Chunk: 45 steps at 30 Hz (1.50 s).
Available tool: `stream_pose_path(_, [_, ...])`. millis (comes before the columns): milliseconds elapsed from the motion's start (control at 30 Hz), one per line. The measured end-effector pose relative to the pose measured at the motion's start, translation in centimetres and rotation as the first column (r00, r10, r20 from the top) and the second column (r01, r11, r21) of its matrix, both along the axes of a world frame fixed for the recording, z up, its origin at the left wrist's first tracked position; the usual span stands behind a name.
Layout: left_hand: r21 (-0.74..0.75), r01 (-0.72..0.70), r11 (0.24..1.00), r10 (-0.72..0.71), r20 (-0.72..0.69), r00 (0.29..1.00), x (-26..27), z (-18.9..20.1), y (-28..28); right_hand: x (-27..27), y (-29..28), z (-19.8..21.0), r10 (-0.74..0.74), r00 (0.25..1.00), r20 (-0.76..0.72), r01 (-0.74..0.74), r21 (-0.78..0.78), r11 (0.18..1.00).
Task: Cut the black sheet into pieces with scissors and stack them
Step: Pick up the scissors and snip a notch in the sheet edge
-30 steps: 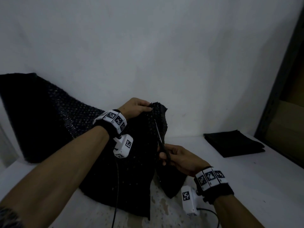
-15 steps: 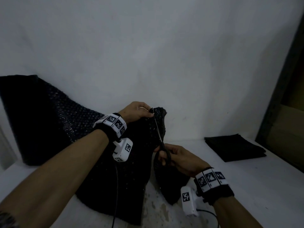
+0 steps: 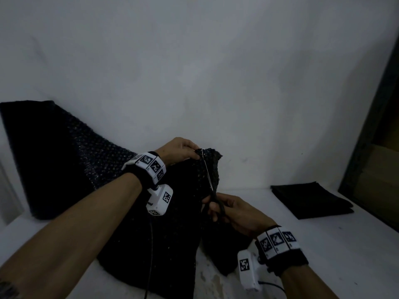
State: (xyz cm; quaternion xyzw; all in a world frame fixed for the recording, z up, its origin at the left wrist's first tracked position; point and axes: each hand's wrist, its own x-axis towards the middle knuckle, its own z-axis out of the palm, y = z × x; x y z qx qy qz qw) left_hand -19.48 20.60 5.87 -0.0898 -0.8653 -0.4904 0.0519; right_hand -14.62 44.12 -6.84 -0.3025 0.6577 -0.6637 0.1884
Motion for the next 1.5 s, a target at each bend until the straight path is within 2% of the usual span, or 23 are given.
stream_pose_path(400, [0.023, 0.028, 0.999, -0.028, 0.012, 1.0, 0.3, -0.1, 0.5, 0.5, -0.6, -0.4, -0.045, 0.997, -0.058, 0.043, -0.024, 0.999])
stream_pose_path(667, [0.02, 0.053, 0.998, -0.053, 0.039, 0.998, 0.7, -0.6, 1.0, 0.4, -0.5, 1.0, -0.049, 0.997, -0.068, 0.048, -0.012, 0.999])
stream_pose_path(833, [0.029, 0.057, 0.998, -0.058, 0.049, 0.997, 0.8, -0.5, 1.0, 0.8, -0.5, 1.2, -0.028, 0.998, -0.06, 0.024, -0.07, 0.997])
stream_pose_path(967, [0.038, 0.046, 0.998, -0.048, 0.047, 0.998, 0.9, -0.9, 1.0, 1.1, -0.3, 0.7, -0.032, 0.995, -0.094, 0.029, -0.031, 0.999])
stream_pose_path(1133, [0.051, 0.104, 0.993, -0.108, 0.083, 0.991, 1.1, -1.0, 0.9, 0.7, -0.2, 1.4, -0.037, 0.996, -0.086, 0.039, 0.011, 0.999])
stream_pose_path(1500, [0.007, 0.156, 0.988, -0.156, 0.068, 0.985, 0.8, -2.1, 0.6, 0.7, -0.6, 1.9, -0.081, 0.996, -0.03, 0.08, -0.037, 0.996])
